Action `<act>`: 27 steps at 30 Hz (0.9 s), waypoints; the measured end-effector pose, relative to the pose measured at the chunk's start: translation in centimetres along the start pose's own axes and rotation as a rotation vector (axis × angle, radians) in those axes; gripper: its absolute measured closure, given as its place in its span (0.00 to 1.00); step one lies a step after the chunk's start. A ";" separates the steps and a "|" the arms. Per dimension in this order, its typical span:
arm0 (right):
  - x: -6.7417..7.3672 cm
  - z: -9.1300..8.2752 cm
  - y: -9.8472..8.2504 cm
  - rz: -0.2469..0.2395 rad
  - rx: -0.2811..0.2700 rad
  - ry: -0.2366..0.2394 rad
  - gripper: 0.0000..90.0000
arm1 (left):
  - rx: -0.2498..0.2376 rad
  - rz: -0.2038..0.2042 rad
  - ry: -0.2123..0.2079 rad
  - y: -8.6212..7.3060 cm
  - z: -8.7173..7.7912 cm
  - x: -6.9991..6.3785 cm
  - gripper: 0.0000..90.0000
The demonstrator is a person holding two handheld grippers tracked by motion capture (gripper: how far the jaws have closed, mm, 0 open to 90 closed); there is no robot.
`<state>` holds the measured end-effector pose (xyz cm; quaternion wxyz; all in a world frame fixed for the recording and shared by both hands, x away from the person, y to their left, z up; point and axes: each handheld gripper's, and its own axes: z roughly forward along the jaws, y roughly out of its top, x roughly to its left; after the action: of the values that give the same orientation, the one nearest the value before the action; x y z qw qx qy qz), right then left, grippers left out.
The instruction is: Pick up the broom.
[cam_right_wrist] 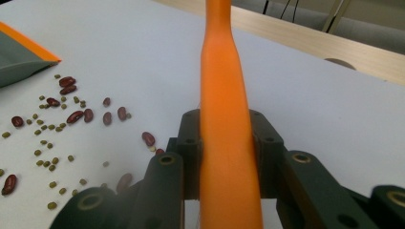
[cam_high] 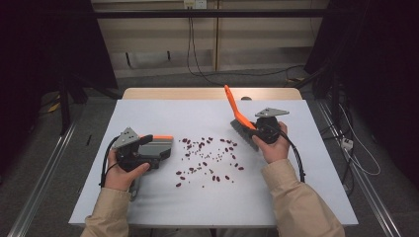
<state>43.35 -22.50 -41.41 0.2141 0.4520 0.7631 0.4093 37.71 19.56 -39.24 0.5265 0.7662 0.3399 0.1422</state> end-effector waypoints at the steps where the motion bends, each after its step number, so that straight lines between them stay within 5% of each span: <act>1: 0.1 0.3 -0.1 -0.007 0.010 -0.004 0.79 | -0.001 -0.003 0.003 -0.1 -0.1 0.1 0.11; 7: 0.2 1.1 -0.5 0.007 0.086 -0.003 0.78 | -0.013 -0.013 0.007 -0.3 -0.5 0.3 0.11; 12: 0.3 1.5 -0.6 -0.081 0.103 -0.012 0.78 | -0.010 -0.009 0.005 -0.4 -0.7 0.3 0.11; 16: 0.5 1.3 -0.6 -0.034 0.121 -0.004 0.79 | -0.015 -0.013 0.007 -0.4 -0.8 0.3 0.11; 27: 1.8 1.7 -0.5 -0.061 0.119 -0.013 0.79 | -0.008 -0.008 0.013 -0.6 -1.1 0.4 0.11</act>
<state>43.33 -20.36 -42.73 0.2042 0.4431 0.7981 0.3535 37.13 20.71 -39.40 0.5279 0.7617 0.3459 0.1464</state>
